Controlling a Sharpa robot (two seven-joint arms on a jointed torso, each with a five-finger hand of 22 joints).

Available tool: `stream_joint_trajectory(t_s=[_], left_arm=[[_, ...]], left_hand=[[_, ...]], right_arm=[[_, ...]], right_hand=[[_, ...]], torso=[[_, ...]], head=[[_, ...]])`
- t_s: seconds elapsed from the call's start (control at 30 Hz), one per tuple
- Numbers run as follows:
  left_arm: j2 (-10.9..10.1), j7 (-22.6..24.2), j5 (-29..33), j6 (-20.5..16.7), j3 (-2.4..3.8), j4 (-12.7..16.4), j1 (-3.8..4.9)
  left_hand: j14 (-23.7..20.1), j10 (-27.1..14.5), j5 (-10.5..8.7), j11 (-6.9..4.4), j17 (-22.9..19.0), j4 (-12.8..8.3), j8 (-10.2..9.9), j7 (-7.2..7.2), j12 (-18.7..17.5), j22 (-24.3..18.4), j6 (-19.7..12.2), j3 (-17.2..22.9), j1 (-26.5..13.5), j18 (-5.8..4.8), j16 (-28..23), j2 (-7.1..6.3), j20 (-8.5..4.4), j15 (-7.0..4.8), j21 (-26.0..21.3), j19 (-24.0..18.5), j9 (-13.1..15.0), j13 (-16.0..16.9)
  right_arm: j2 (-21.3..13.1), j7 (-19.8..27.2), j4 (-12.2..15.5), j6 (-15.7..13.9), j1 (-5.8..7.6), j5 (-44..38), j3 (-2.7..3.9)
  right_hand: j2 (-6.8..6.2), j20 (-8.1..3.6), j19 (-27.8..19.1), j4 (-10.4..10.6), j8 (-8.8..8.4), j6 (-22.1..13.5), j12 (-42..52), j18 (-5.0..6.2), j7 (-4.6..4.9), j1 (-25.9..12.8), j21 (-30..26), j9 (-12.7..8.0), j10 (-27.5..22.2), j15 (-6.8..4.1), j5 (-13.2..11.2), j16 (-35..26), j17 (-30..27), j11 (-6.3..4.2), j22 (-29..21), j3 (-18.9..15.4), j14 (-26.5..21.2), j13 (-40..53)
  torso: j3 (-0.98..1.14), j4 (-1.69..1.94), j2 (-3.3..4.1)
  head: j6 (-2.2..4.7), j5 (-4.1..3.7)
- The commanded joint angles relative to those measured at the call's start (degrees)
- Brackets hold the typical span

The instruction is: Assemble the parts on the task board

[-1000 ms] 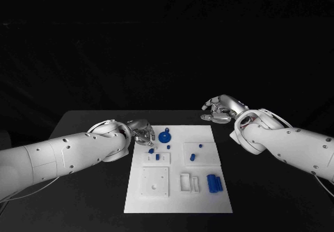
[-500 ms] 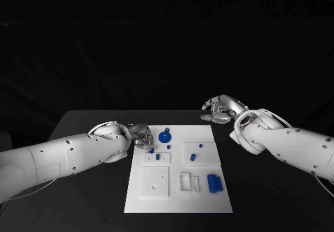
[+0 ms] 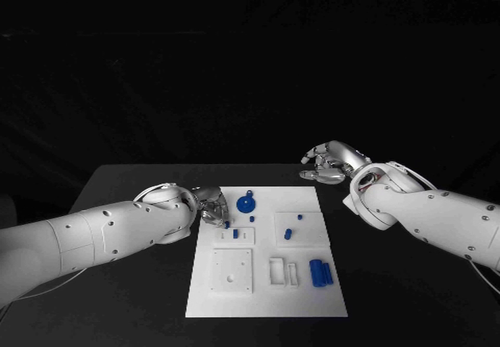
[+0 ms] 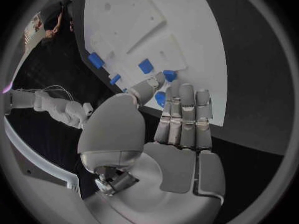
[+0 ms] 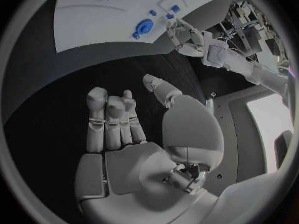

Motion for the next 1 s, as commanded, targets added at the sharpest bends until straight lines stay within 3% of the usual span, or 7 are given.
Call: stream_joint_trajectory(t_s=[0.03, 0.7, 1.0], left_arm=[[0.37, 0.89, 0.96, 0.91, 0.01, -0.22, -0.11], [1.56, 2.01, 2.36, 1.09, 0.00, -2.56, -0.65], [1.80, 1.91, 2.37, 1.57, -0.01, -3.32, -0.91]], left_hand=[[-0.39, 0.34, -0.22, 0.02, 0.07, 0.56, -0.18, 0.11, 0.03, 0.09, -0.19, 0.06, -0.07, 0.19, 0.23, 0.86, -3.14, 0.19, -0.34, 0.05, -0.12, -0.09], [-0.80, -0.24, -0.22, 0.18, 0.08, 1.94, -0.40, 0.32, -0.21, 0.39, -0.70, 0.39, -0.12, 0.09, 0.37, 4.12, -3.06, 0.33, -0.63, -0.39, -1.03, -0.80], [-0.88, -0.32, -0.22, 0.19, 0.11, 1.27, -0.43, 0.36, -0.21, 0.56, -0.85, 0.17, 0.30, 0.11, 0.47, 3.62, -3.06, 0.34, -0.64, -0.51, -1.28, -0.99]], right_arm=[[0.02, 0.58, 0.10, 0.52, -0.04, -0.59, 0.02], [0.08, 0.71, 0.10, 0.63, -0.06, -0.71, 0.02], [0.09, 0.72, 0.11, 0.67, -0.10, -0.72, 0.02]], right_hand=[[0.16, -0.40, 0.08, -0.09, 0.08, 0.01, 0.19, 3.91, 0.38, 0.36, -0.21, -0.07, -0.48, -0.04, 0.19, -0.15, 0.10, -0.04, 0.91, 0.08, 0.00, -0.10], [0.19, -0.41, 0.08, -0.12, 0.09, 0.03, 0.23, 3.91, 0.37, 0.39, -0.21, -0.07, -0.48, -0.05, 0.21, -0.15, 0.10, -0.05, 0.91, 0.08, 0.01, -0.14], [0.19, -0.40, 0.08, -0.12, 0.10, 0.04, 0.25, 3.91, 0.37, 0.37, -0.22, -0.07, -0.49, -0.05, 0.21, -0.15, 0.10, -0.05, 0.91, 0.07, 0.01, -0.16]], torso=[[0.01, 0.00, -0.01], [-0.02, 0.03, 0.01], [0.02, 0.03, -0.02]], head=[[0.00, -0.07], [-0.01, -0.22], [-0.04, -0.24]])
